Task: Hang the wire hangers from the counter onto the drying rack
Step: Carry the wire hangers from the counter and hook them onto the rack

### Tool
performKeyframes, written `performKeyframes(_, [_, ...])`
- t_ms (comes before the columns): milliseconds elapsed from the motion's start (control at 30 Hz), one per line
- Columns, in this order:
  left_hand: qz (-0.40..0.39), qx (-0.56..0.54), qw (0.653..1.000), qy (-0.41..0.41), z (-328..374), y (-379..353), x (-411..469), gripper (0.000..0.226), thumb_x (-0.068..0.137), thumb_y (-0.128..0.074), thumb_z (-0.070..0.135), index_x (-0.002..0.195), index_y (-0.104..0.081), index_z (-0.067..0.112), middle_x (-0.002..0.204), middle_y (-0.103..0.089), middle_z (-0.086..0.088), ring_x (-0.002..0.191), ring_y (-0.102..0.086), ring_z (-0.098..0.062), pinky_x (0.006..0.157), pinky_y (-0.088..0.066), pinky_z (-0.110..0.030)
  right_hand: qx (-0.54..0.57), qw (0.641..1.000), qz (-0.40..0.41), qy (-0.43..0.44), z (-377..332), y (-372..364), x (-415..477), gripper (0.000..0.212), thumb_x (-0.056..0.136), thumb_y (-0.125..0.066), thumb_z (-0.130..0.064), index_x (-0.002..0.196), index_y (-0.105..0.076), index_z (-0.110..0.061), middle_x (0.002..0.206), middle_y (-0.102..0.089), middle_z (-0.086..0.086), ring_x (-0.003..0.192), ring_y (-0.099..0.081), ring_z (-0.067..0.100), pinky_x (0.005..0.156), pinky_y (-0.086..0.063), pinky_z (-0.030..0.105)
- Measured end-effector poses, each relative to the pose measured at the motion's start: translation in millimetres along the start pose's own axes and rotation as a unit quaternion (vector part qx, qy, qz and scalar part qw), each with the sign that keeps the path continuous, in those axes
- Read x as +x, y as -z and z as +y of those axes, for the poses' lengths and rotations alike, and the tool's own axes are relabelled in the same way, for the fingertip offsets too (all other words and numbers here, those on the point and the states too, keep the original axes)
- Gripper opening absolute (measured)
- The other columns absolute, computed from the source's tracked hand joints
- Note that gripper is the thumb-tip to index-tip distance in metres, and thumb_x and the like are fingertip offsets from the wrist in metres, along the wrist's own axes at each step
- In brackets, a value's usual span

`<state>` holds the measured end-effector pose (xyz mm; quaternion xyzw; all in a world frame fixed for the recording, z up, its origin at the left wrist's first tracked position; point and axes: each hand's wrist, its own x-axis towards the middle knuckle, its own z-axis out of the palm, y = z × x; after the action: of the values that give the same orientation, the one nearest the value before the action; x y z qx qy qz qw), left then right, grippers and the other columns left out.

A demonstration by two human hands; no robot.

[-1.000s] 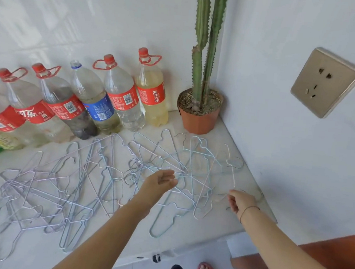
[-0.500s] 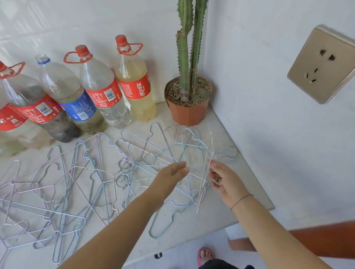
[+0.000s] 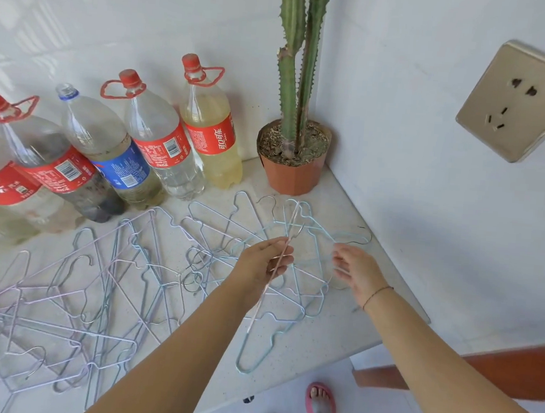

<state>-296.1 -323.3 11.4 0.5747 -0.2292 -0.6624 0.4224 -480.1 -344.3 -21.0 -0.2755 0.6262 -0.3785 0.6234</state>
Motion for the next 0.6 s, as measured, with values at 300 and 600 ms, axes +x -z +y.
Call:
performKeyframes(300, [0.033,-0.059,0.998,-0.005,15,29,-8,0.014,0.085,-0.063,0.018,0.094,-0.068,0.009,0.076,-0.07,0.001,0.063,-0.066,-0.01,0.066,-0.051,-0.023,0.113,0.984,0.054,-0.126,1,1,32,0.016,0.095,-0.047,-0.02,0.081,-0.05,-0.015,0.079,-0.054,0.007,0.073,-0.053,0.016,0.071,-0.046,0.03])
performKeyframes(600, [0.064,-0.066,0.996,-0.02,28,56,-21,0.013,0.086,-0.063,0.02,0.094,-0.068,0.011,0.078,-0.071,0.001,0.061,-0.066,-0.008,0.065,-0.05,-0.022,0.028,0.999,-0.033,0.0,-26,-30,18,0.011,0.089,-0.053,-0.021,0.079,-0.055,-0.016,0.058,-0.05,0.001,0.049,-0.041,0.012,0.044,-0.034,0.022])
